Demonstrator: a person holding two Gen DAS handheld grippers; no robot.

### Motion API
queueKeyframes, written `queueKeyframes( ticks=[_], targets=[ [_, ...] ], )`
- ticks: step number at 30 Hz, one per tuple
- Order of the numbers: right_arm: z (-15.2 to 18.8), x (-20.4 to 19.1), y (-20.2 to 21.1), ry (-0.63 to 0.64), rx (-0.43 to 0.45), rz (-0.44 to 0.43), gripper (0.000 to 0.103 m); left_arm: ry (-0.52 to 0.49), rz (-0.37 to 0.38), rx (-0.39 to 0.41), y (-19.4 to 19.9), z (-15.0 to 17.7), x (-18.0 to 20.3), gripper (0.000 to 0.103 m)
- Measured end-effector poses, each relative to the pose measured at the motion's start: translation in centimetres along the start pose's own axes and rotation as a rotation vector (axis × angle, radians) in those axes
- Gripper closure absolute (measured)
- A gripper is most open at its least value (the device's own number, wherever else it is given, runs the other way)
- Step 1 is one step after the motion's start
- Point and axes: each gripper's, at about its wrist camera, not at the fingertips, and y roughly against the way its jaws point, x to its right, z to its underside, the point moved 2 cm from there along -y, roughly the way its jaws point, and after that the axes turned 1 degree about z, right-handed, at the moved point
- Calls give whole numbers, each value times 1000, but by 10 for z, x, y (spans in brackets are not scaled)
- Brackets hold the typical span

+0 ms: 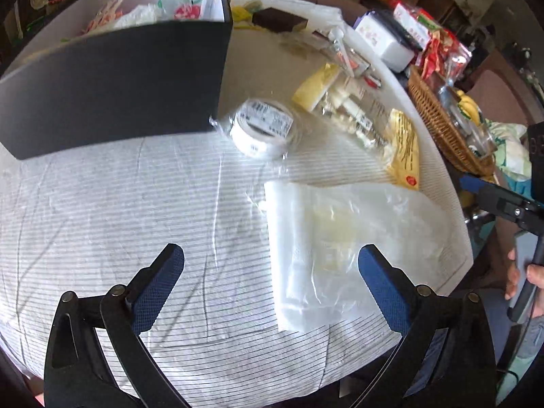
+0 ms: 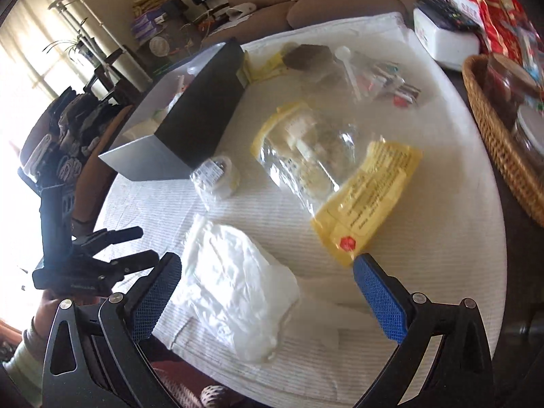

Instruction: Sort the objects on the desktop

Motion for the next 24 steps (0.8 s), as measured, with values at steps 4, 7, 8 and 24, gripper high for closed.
queueKeyframes(
  ticks=[4, 7, 8, 24],
  targets=[
    [23, 21, -7, -43, -23, 58, 0, 34, -10, -16, -18, 11, 5, 0],
    [32, 36, -15, -107, -40, 63, 0, 57, 7, -37, -31, 19, 10, 3],
    [36, 40, -20, -125, -49, 56, 0, 45, -7, -27, -32, 21, 14, 6],
    [39, 11, -11, -72, 25, -37, 71, -52, -3, 56, -4, 13, 52, 85]
  ],
)
